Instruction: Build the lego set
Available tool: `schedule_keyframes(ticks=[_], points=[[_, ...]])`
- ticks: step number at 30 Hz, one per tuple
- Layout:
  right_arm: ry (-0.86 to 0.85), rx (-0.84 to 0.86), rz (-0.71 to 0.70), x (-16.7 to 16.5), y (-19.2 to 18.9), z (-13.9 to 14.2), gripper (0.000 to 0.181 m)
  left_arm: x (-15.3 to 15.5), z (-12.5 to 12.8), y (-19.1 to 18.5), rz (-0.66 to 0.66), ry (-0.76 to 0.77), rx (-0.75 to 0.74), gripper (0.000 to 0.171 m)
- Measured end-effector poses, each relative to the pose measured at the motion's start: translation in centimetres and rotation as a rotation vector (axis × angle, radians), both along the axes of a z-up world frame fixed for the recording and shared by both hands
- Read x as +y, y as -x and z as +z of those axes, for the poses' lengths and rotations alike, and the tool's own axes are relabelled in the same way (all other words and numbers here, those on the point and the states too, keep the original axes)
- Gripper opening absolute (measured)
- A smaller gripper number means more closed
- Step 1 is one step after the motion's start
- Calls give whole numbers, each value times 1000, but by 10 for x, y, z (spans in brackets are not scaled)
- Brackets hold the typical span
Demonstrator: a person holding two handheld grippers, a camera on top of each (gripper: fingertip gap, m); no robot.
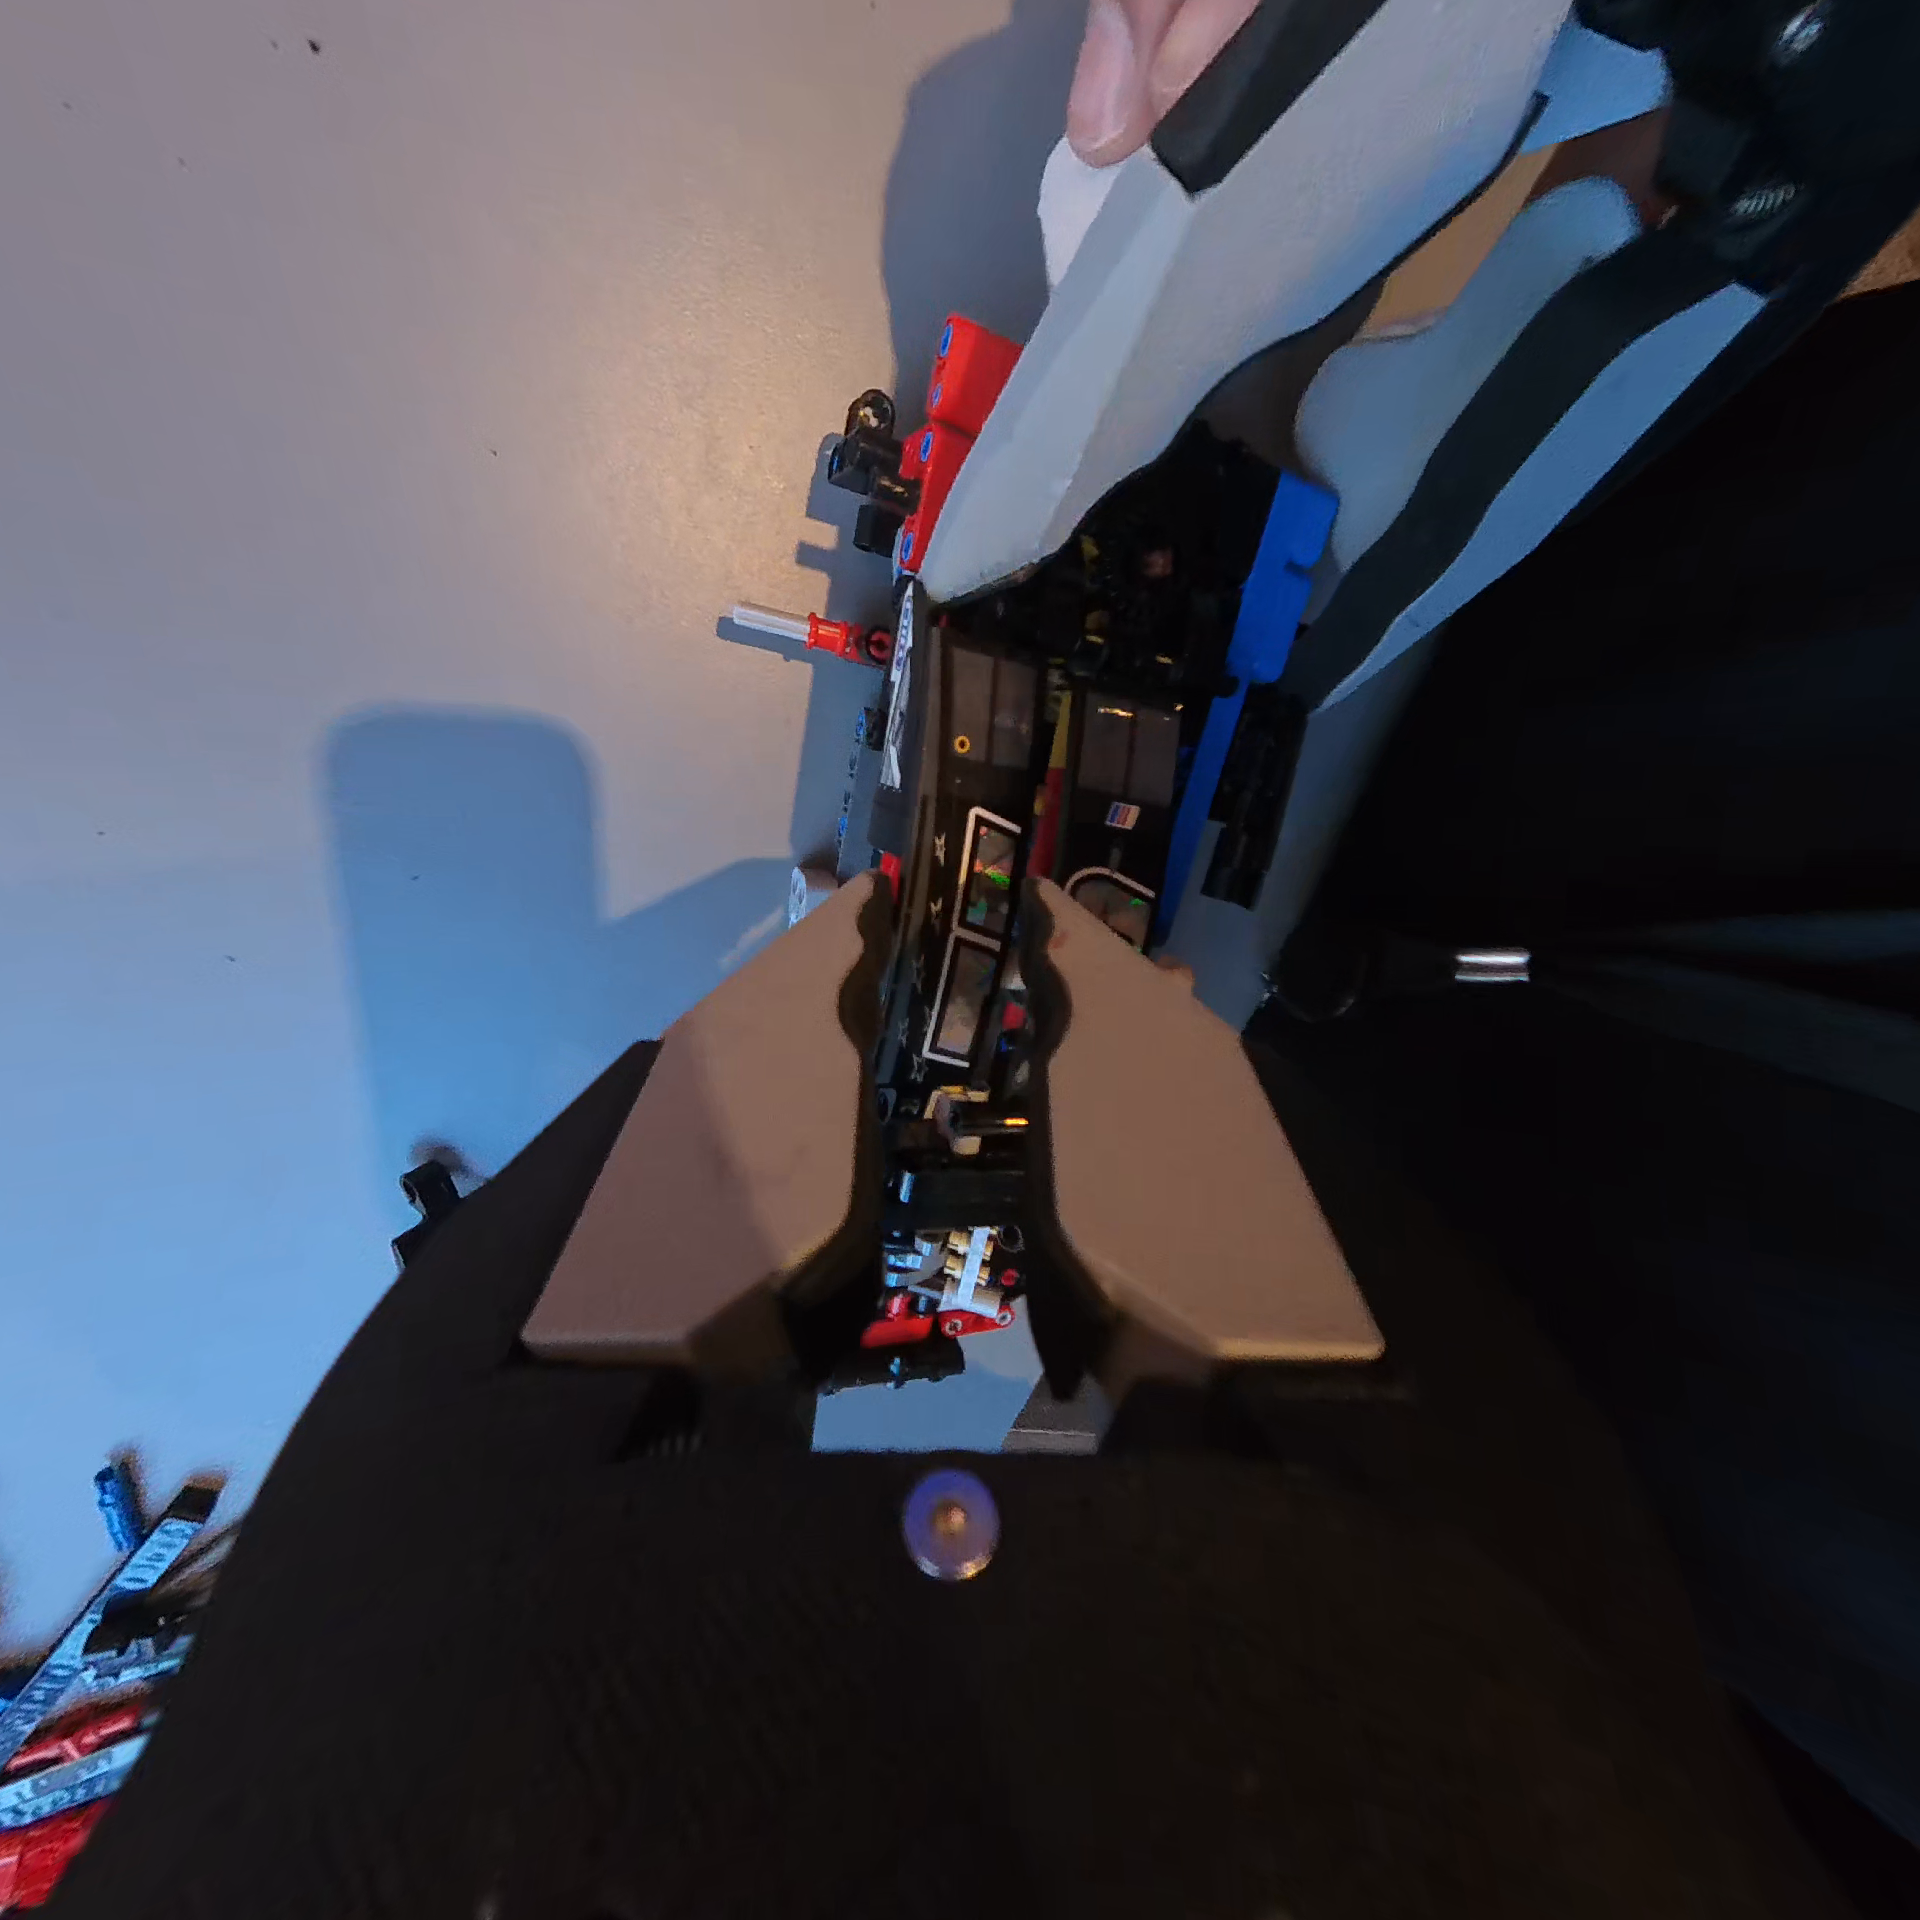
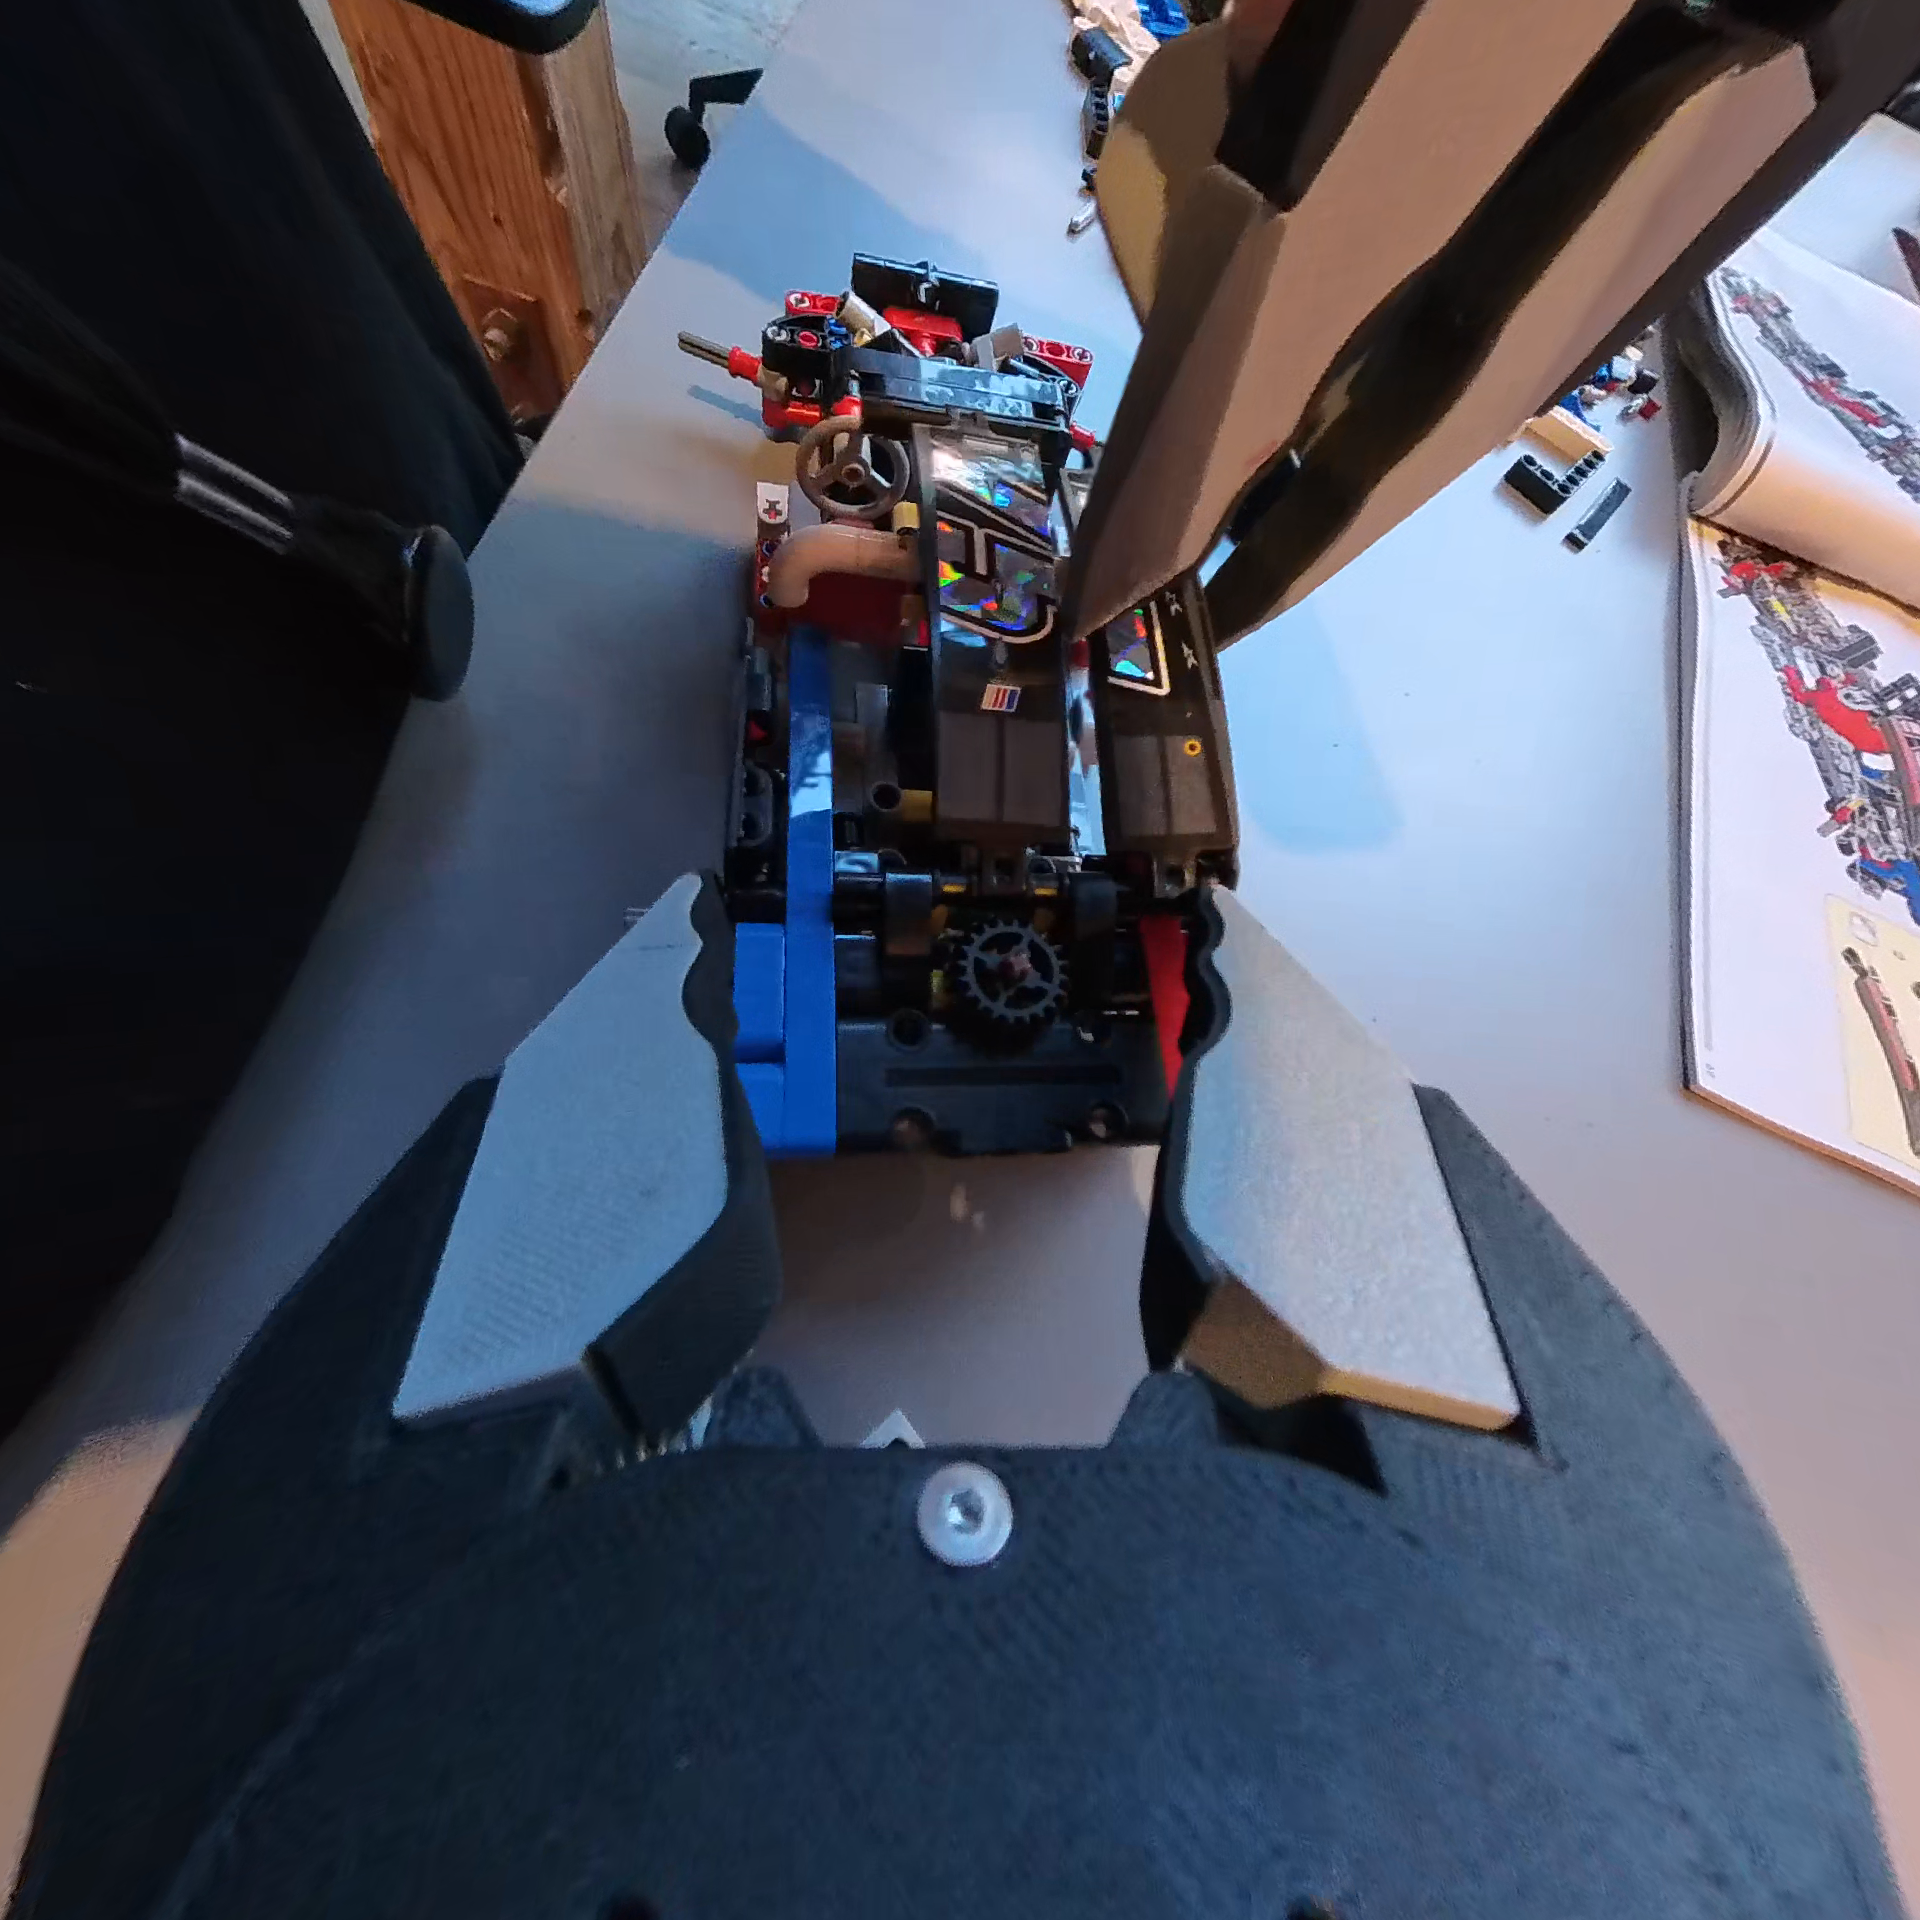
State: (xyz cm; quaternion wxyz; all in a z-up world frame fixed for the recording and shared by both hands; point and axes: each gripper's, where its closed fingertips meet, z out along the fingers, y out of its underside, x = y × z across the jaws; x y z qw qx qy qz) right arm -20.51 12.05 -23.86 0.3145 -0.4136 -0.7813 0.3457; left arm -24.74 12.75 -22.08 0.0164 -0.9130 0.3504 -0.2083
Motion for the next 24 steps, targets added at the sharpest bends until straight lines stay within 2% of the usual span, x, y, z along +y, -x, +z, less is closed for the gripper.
schedule_keyframes(ticks=[15,24], points=[[-43,7,-1,-5,1,-3,85,-8,-1,-2,-6,78,-84,20],[-1,25,19,-6,2,-2,85,-11,-2,-2,-10,93,-97,19]])
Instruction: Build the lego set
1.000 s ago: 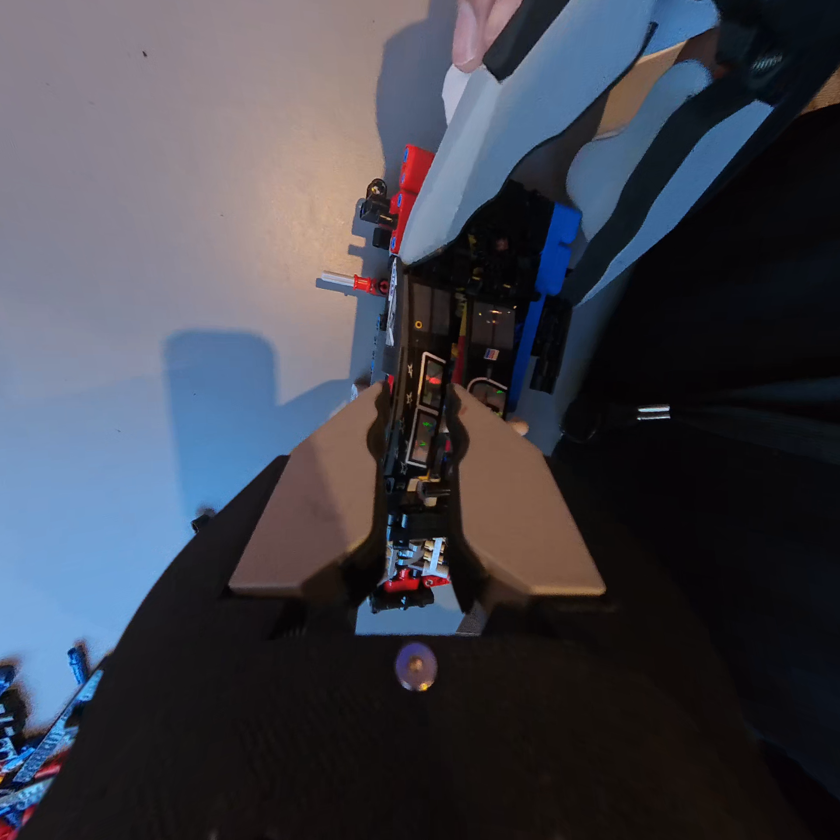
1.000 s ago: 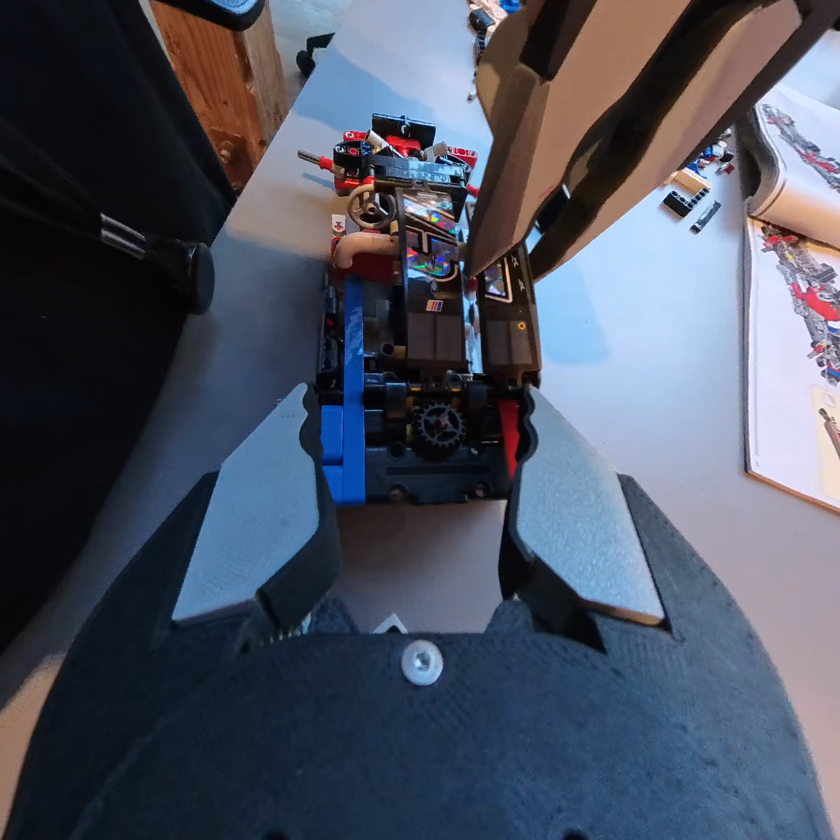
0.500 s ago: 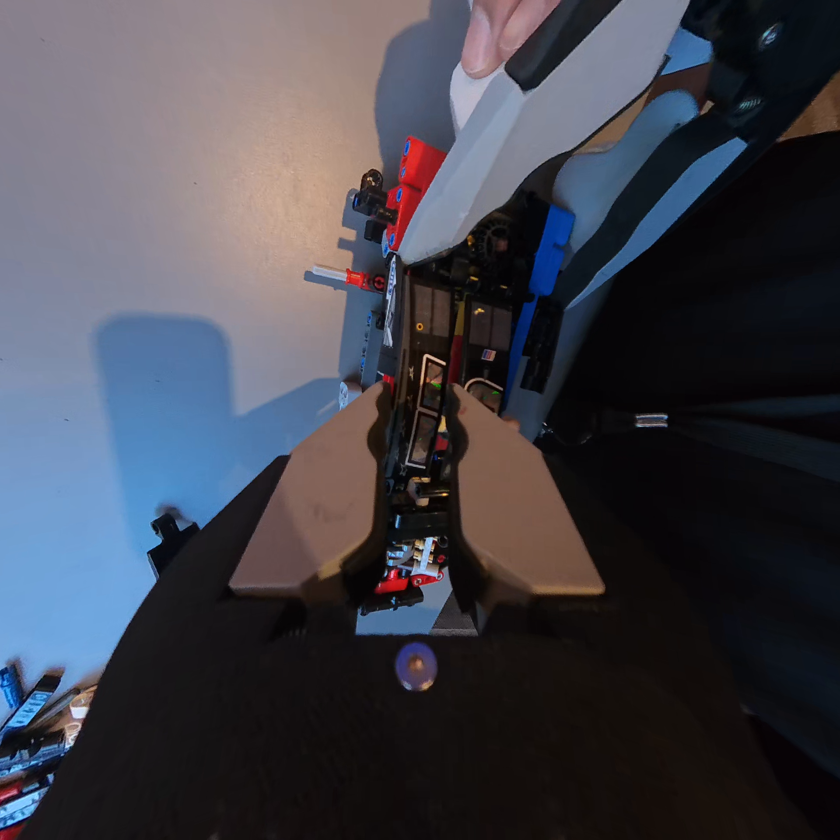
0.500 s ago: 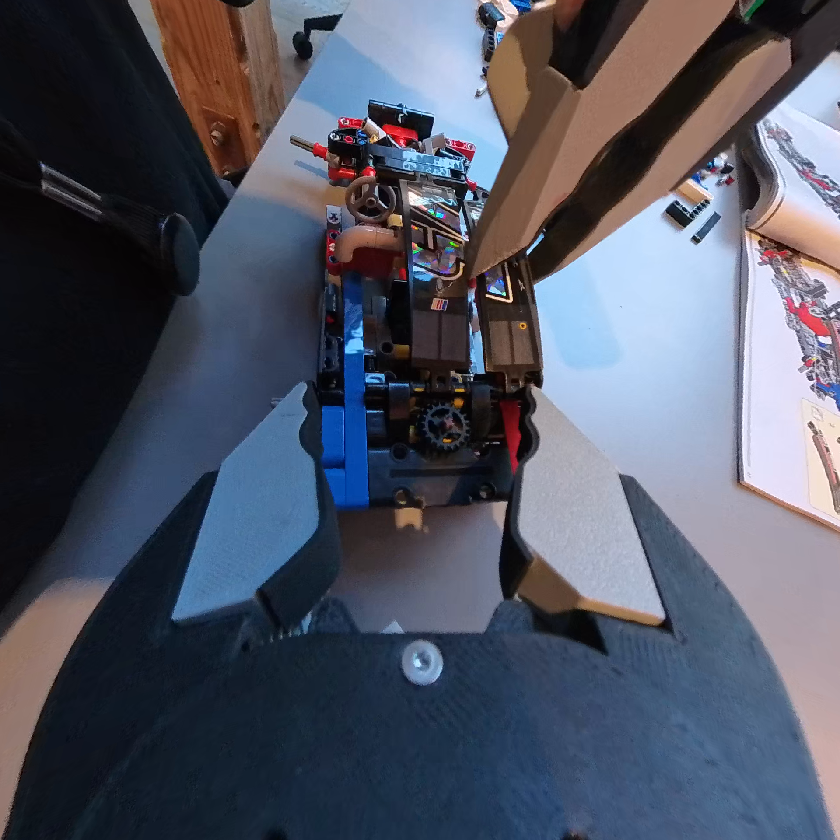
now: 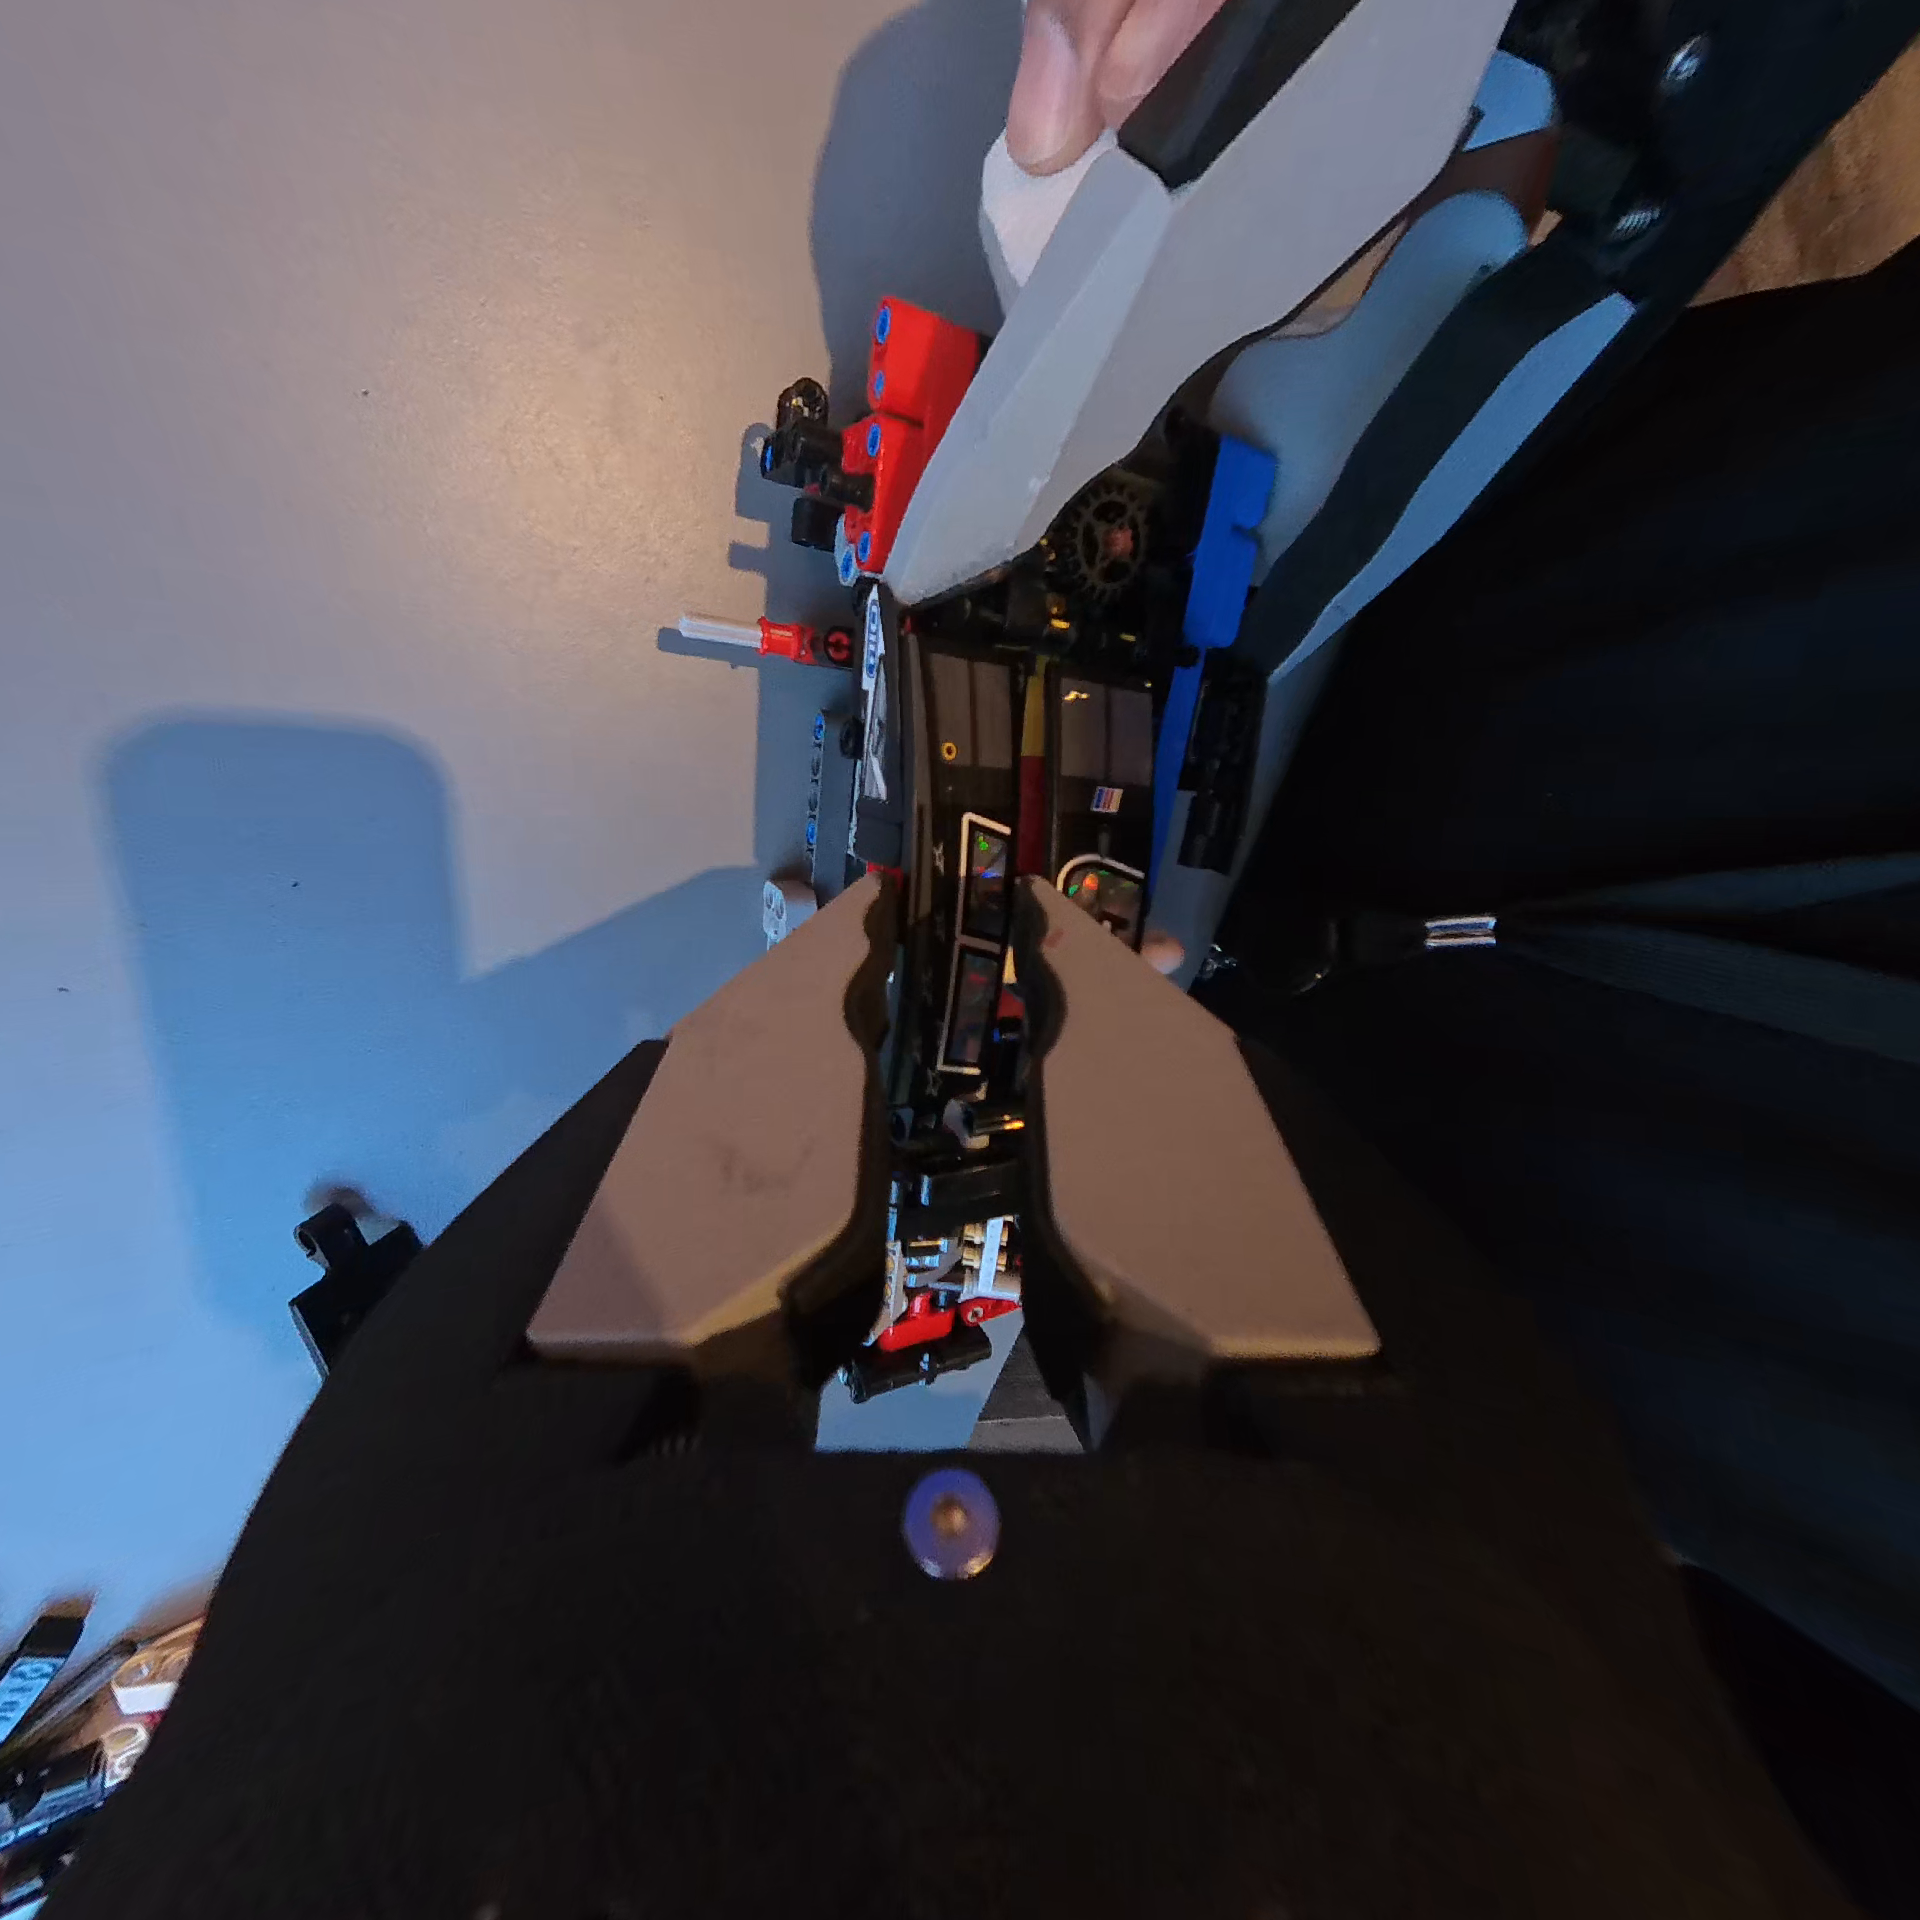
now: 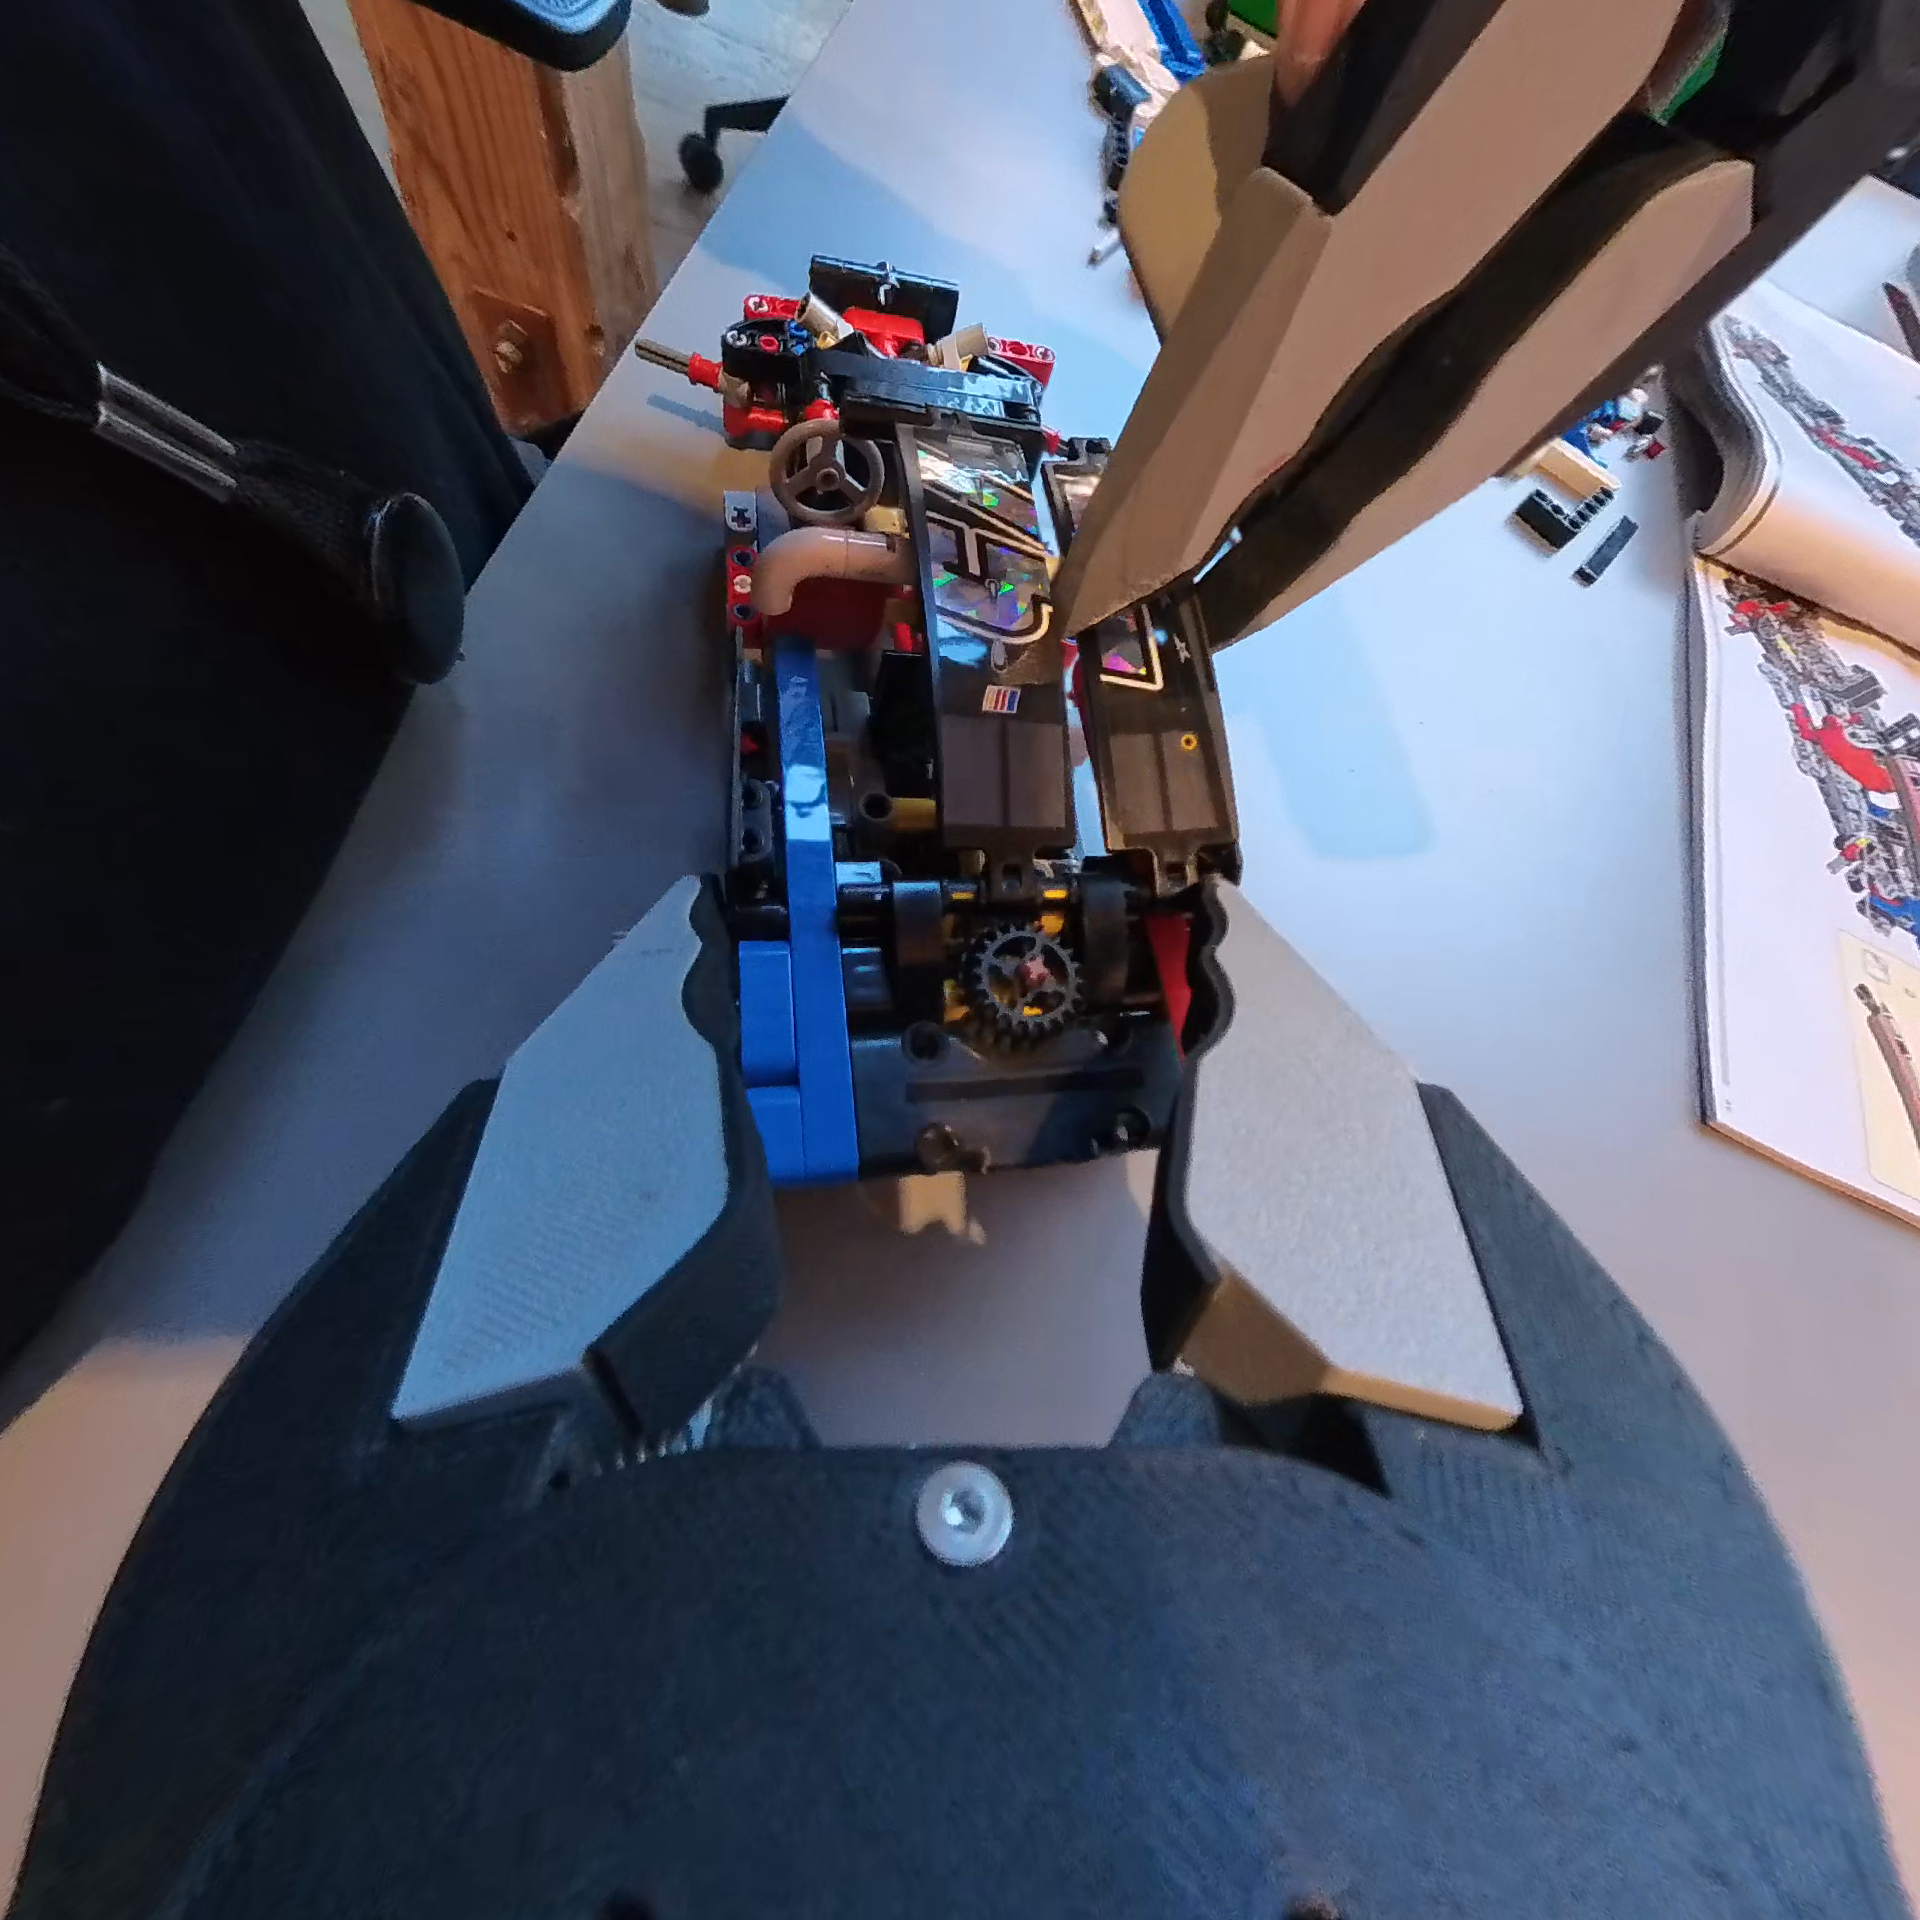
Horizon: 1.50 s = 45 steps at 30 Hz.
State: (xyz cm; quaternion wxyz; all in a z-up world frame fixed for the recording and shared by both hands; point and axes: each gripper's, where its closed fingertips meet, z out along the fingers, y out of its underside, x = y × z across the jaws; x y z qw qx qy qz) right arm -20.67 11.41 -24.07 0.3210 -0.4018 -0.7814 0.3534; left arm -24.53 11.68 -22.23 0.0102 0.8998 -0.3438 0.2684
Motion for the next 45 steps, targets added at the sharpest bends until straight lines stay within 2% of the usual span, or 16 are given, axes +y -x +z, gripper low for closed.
schedule_keyframes(ticks=[10,20,26,31,34,41,45], points=[[1,-5,12,-1,0,0,84,-3,0,-3,12,51,-28,14],[-1,-4,10,0,0,0,83,-6,1,-9,53,128,-166,6],[10,-6,14,0,0,0,82,0,6,-5,69,64,-177,11],[13,10,18,0,0,0,82,1,16,5,14,-115,-69,23],[13,17,24,-1,1,0,81,-3,10,12,8,-152,1,23],[11,29,27,-1,1,0,82,-6,21,11,131,-162,-129,25],[11,31,29,-1,1,1,82,-5,21,15,80,-270,-80,31]])
